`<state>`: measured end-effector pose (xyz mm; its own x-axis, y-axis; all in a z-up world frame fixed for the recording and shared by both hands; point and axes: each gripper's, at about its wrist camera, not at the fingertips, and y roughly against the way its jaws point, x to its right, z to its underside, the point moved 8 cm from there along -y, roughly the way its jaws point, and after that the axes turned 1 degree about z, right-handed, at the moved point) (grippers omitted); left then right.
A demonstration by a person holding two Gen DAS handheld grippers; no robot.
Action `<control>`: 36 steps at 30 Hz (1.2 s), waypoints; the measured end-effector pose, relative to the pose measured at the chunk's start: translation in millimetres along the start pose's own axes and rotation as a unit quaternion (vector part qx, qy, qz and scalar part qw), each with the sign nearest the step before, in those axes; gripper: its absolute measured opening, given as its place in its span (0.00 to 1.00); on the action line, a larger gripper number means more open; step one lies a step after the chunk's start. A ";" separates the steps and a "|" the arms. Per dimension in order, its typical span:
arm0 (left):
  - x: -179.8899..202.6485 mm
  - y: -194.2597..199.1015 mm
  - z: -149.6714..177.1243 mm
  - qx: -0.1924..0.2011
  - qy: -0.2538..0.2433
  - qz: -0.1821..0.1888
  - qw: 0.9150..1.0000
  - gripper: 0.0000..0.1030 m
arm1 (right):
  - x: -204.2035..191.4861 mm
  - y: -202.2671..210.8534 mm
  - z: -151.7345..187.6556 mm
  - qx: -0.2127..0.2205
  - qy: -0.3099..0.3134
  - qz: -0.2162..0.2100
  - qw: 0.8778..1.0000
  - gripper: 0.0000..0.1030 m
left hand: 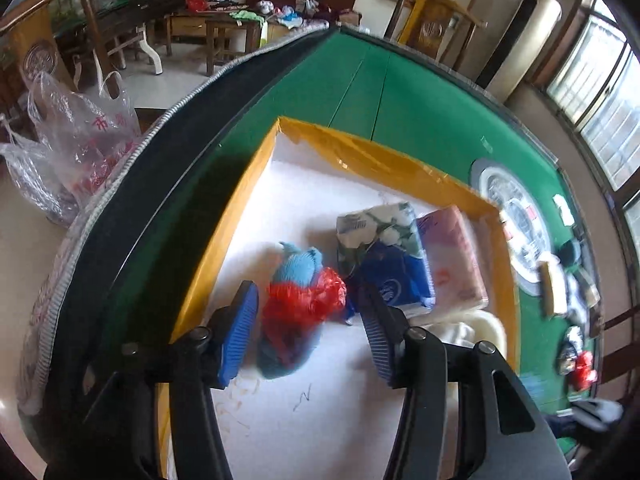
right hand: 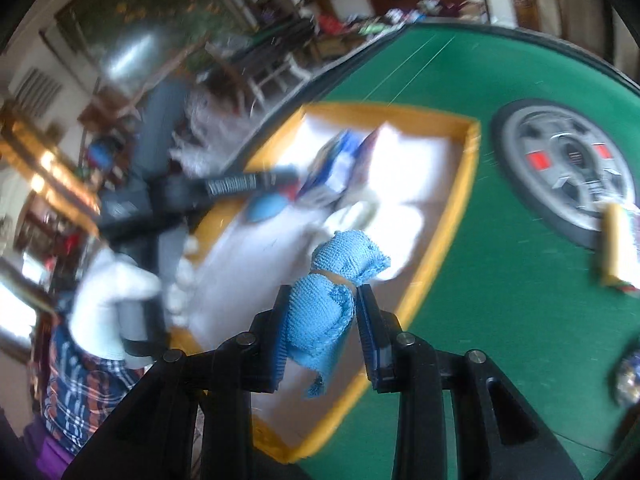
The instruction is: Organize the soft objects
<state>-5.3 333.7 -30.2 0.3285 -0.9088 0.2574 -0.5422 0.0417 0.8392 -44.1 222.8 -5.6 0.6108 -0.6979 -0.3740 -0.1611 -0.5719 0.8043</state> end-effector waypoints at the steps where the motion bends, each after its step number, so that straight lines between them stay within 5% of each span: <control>1: -1.3 6.7 0.8 0.007 0.003 0.007 1.000 0.53 | -3.3 -10.9 0.8 -0.014 0.005 0.000 1.000 0.28; 5: -7.4 41.8 5.9 0.043 0.009 0.039 0.998 0.53 | -13.3 -54.5 -2.2 -0.064 0.007 -0.003 0.998 0.28; 8: -14.3 68.6 9.7 0.070 0.020 0.067 0.995 0.61 | -16.6 -75.7 -19.1 -0.069 0.021 0.024 0.997 0.27; 15: -27.5 93.7 19.5 0.088 0.040 0.085 0.992 0.61 | -26.7 -101.9 -54.4 -0.059 0.048 0.058 0.995 0.29; 20: -26.1 105.2 27.8 0.099 0.052 0.102 0.989 0.63 | -33.2 -67.5 -39.0 -0.029 0.040 0.011 0.999 0.55; 23: -20.1 110.1 35.5 0.105 0.061 0.109 0.987 0.64 | -22.6 -29.3 -26.7 0.006 0.048 0.010 0.999 0.58; 26: -6.6 114.5 43.7 0.117 0.076 0.130 0.982 0.65 | 13.9 13.3 -21.8 0.051 0.016 0.025 0.998 0.59; 29: 18.9 114.4 53.5 0.123 0.066 0.149 0.979 0.67 | 89.7 56.2 -19.5 0.092 -0.058 0.086 0.990 0.59; 32: 47.5 109.0 61.8 0.108 0.039 0.164 0.980 0.67 | 165.6 91.9 -11.3 0.112 -0.147 0.118 0.976 0.59; 36: 77.5 105.7 71.4 0.095 0.013 0.174 0.980 0.67 | 212.9 104.7 -7.1 0.111 -0.174 0.159 0.966 0.59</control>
<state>-92.4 238.0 44.3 0.1153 -0.8425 0.5262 -0.7588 0.2671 0.5940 74.6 17.4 2.3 0.2126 -0.9337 -0.2882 -0.4833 -0.3568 0.7995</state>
